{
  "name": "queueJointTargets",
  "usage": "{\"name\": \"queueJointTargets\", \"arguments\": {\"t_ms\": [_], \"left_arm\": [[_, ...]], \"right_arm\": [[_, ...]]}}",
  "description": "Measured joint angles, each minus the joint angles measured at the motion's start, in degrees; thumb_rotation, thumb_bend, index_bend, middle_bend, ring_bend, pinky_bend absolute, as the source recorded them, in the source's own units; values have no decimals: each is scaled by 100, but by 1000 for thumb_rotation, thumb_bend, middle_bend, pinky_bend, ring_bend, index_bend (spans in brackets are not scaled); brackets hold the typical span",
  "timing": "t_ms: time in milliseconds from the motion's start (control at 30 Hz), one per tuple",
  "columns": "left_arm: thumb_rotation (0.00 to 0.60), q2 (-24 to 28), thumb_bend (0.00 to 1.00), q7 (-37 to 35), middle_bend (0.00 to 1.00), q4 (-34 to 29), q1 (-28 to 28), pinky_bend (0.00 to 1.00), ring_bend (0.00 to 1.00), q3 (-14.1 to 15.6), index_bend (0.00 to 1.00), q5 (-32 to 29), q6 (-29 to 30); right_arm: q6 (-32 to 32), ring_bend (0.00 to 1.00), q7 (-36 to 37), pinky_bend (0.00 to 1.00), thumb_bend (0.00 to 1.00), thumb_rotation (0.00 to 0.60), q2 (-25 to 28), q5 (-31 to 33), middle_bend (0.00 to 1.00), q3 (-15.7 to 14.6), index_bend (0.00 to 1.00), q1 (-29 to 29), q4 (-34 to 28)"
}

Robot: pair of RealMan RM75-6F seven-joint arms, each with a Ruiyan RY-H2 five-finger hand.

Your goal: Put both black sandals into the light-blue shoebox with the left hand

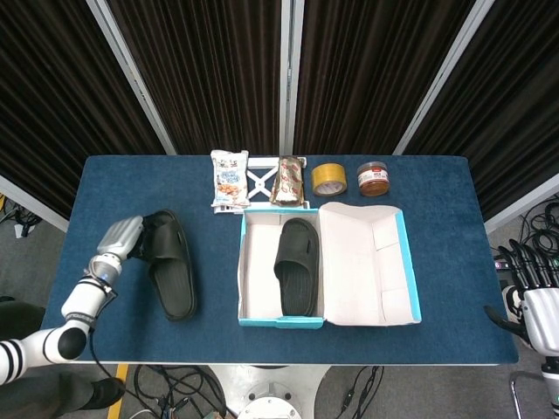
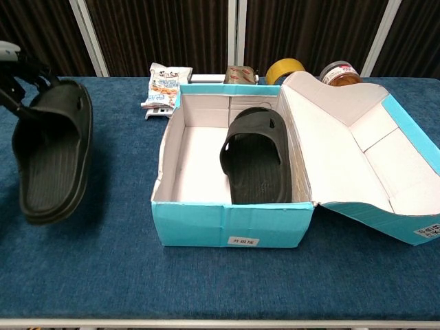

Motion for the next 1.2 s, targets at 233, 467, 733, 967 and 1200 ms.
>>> {"name": "queueJointTargets", "arguments": {"t_ms": [233,467,733,967,1200], "left_arm": [[600,-203,59,-2434,490,62,235,803,781,-602,515,1474,249],[600,-1048,60,-3966,484,727,51,782,778,-806,505,3187,650],[600,-2415,58,-3761,480,2025,-407,772,758,-728,492,3738,1341],[600,-2952,58,-3224,480,2806,-641,763,751,-517,490,3953,1678],[600,-3173,46,-3103,480,3162,-632,756,751,-166,490,4011,1761]], "right_arm": [[16,0,-125,0,31,600,36,-23,0,-13,0,-14,-122],[33,0,-217,0,31,600,81,10,0,-32,0,-65,-220],[33,0,-264,0,31,600,97,36,0,-39,0,-95,-272],[41,0,-238,0,30,600,96,49,0,-36,0,-110,-256],[-2,0,-184,0,30,600,72,66,0,-31,0,-96,-208]]}}
